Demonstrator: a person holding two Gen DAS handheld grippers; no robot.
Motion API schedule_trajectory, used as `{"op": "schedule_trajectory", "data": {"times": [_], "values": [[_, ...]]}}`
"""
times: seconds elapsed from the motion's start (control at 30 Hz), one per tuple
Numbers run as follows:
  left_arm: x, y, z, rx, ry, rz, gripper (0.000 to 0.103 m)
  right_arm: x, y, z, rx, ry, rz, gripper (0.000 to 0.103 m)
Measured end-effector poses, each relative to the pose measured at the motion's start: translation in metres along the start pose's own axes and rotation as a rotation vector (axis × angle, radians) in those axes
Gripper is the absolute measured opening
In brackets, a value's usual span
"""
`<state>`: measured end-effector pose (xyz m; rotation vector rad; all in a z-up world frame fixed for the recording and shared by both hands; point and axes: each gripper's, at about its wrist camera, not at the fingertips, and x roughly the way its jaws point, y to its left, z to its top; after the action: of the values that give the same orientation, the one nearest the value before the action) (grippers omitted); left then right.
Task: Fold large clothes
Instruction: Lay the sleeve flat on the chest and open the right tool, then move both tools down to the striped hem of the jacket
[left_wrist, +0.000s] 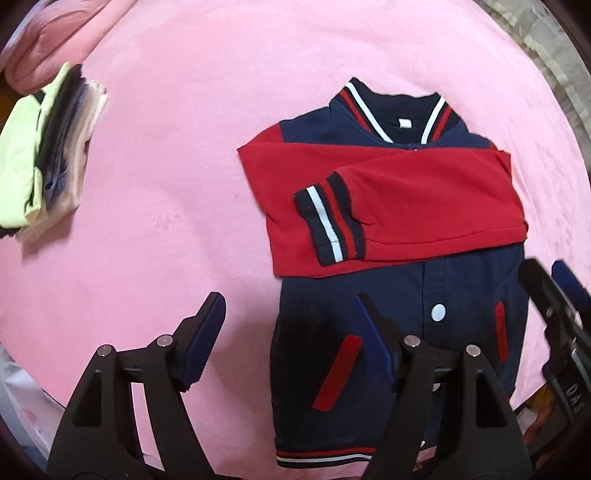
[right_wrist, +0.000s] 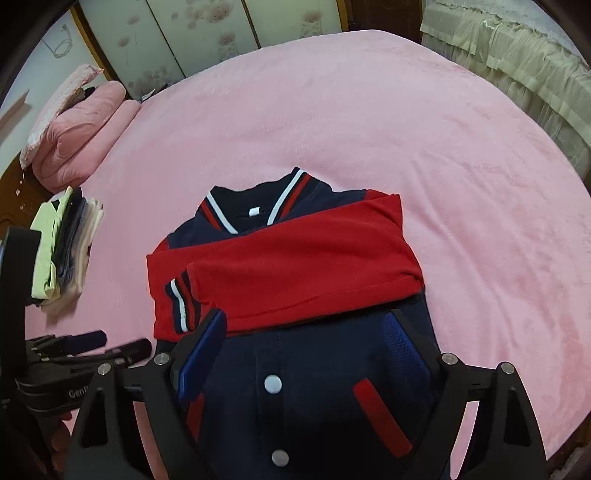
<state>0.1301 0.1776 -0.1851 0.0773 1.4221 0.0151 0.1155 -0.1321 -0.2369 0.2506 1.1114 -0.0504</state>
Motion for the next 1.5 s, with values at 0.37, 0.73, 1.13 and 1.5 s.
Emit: {"op": "schedule_trajectory", "data": {"times": [0.37, 0.73, 1.13, 1.5], "values": [[-0.027, -0.025, -0.042, -0.113, 0.022, 0.016, 0.069, -0.039, -0.015, -0.026, -0.088, 0.001, 0.081, 0.088], [-0.08, -0.032, -0.117, -0.185, -0.074, -0.006, 0.07, -0.114, -0.062, -0.071, -0.159, -0.092, 0.116, 0.088], [-0.039, -0.003, -0.186, -0.234, -0.022, 0.04, 0.07, -0.123, -0.116, -0.167, -0.099, -0.067, 0.138, 0.088], [0.012, 0.028, -0.238, -0.319, -0.067, -0.046, 0.07, -0.079, -0.2, -0.243, 0.212, 0.047, 0.174, 0.084]]}}
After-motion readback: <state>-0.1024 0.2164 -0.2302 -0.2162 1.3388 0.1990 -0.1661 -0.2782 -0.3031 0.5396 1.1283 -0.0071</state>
